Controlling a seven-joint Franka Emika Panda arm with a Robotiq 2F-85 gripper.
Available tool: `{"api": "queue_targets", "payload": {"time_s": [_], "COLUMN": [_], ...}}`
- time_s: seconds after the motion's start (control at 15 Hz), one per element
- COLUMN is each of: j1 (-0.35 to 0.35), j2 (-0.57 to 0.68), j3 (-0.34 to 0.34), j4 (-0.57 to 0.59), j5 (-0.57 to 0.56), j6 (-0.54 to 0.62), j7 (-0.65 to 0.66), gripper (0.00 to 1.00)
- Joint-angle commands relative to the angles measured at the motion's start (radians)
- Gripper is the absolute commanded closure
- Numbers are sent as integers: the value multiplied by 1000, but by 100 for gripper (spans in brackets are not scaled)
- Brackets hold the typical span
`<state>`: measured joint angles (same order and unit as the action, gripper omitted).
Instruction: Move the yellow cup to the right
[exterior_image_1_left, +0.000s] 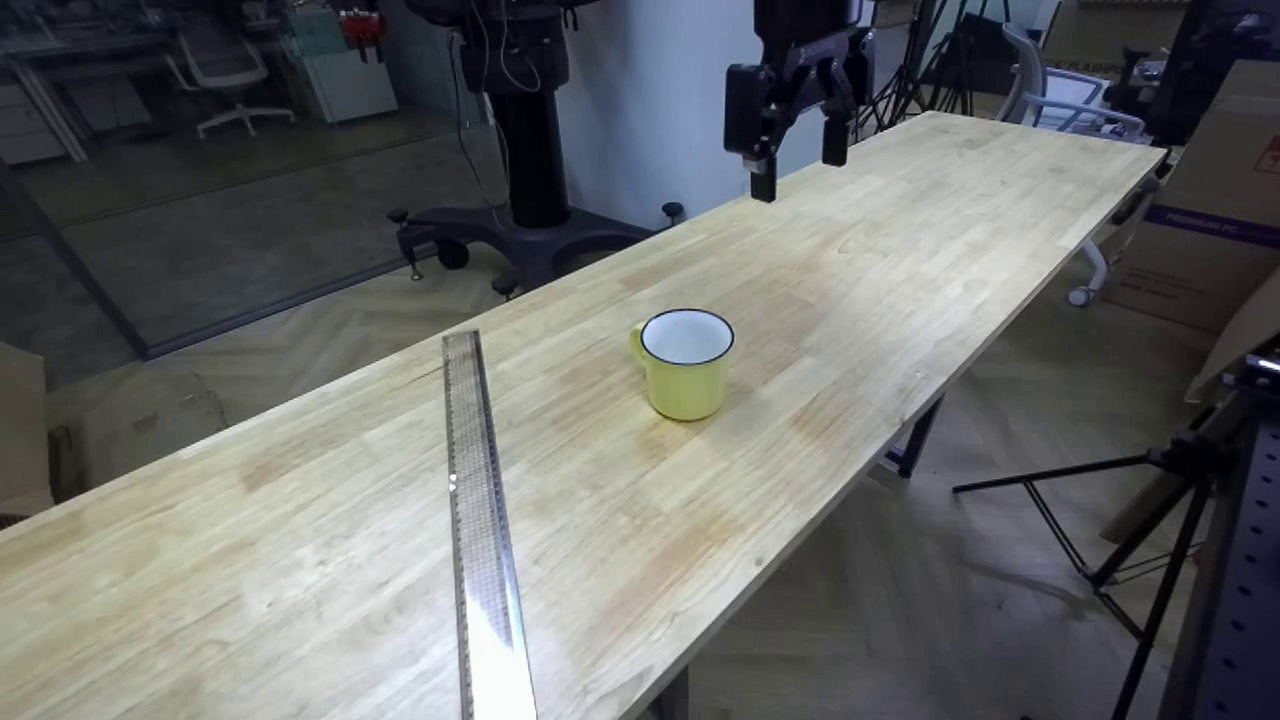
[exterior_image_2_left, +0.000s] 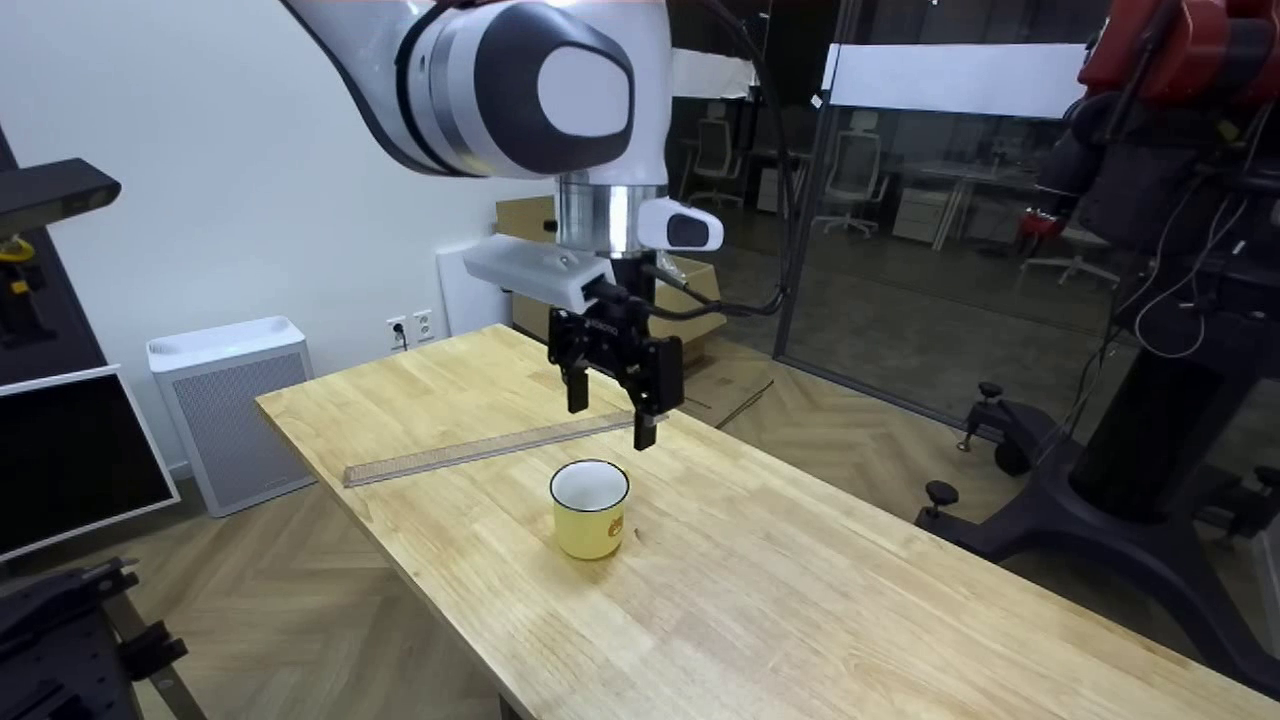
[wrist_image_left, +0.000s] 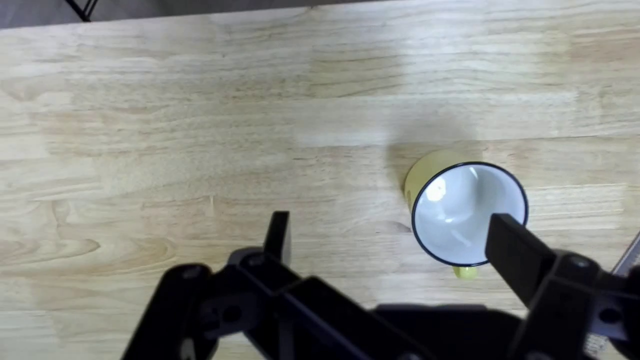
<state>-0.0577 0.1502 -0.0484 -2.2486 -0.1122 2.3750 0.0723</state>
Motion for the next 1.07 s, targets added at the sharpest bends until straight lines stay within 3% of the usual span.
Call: {"api": "queue_targets", "payload": {"time_s": [0.0, 0.53, 1.0], "j1": [26, 26, -75], "j2": [53, 186, 268], "j3": [-16, 2, 107], "j4": [-19, -27, 10], "j5": [-89, 10, 244], "j6": [139, 329, 354], "j7": [81, 16, -201], "gripper": [0, 0, 0]}}
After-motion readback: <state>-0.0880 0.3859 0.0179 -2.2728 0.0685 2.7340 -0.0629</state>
